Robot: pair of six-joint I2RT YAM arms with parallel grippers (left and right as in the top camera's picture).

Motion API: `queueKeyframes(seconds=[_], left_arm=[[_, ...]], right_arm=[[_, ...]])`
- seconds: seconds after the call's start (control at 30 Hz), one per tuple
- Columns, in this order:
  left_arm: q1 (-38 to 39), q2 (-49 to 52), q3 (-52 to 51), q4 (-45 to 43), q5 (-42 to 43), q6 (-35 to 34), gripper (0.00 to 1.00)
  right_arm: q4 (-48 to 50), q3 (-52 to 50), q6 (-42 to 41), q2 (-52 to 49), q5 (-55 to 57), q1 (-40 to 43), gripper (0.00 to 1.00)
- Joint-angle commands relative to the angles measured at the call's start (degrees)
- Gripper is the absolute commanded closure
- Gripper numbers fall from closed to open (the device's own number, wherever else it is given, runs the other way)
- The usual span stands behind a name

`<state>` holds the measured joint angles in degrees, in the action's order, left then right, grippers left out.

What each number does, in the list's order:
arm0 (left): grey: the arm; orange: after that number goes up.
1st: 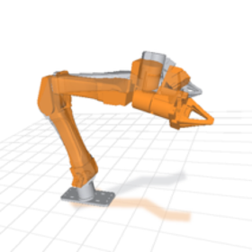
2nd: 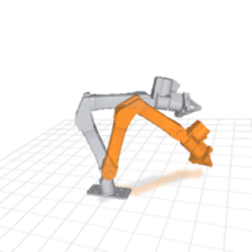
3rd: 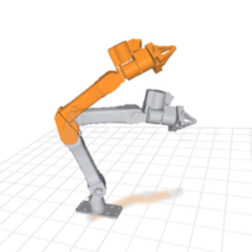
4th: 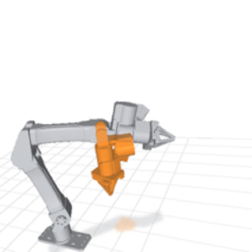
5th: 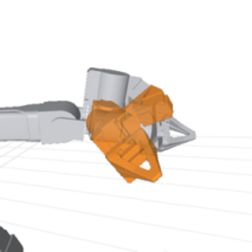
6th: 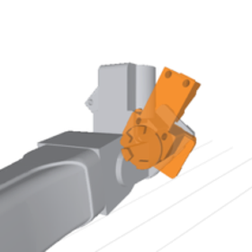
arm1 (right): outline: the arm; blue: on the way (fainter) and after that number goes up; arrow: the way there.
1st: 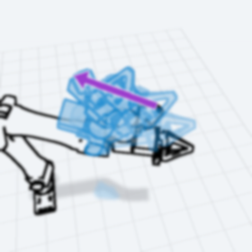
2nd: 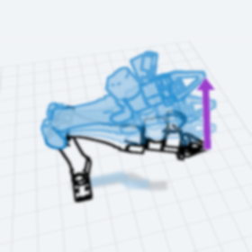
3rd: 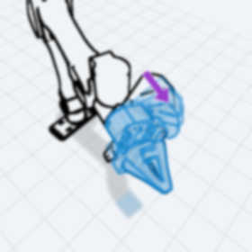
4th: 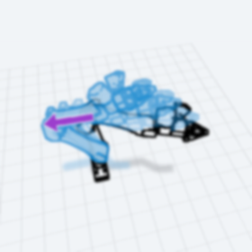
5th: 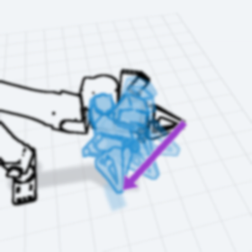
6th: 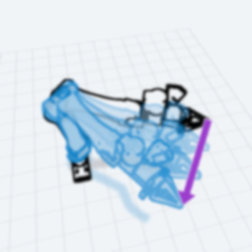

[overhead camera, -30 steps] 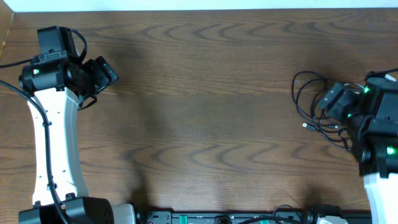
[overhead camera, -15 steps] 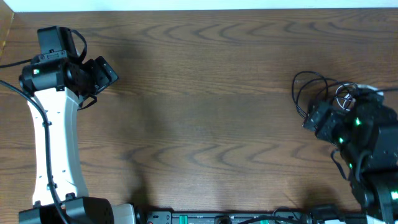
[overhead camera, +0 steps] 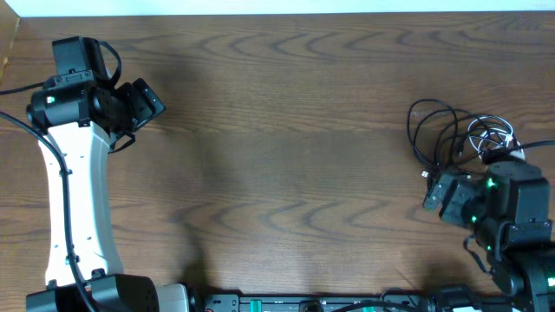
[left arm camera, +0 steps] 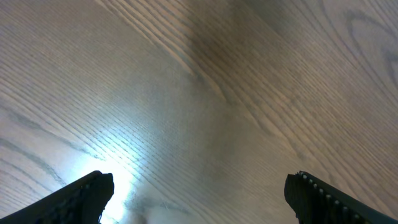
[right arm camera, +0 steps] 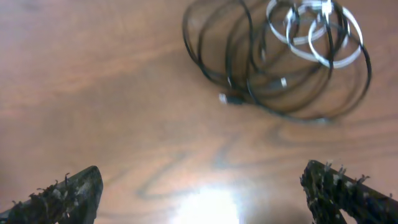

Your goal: Untangle cables

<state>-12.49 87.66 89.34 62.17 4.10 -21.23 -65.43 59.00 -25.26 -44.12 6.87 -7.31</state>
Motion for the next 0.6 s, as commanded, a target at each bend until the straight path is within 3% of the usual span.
queueKeyframes(seconds=[0.0, 0.57], left_arm=[[-0.09, 0.02, -0.42, 0.15, -0.70, -0.50, 0.07], [-0.09, 0.02, -0.42, 0.15, -0.72, -0.50, 0.07]], right_arm=[[-1.84, -3.06, -0.22, 2.56, 0.04, -0.20, 0.01], [0.70, -21.20, -0.28, 38.18, 0.04, 1.03, 0.01]])
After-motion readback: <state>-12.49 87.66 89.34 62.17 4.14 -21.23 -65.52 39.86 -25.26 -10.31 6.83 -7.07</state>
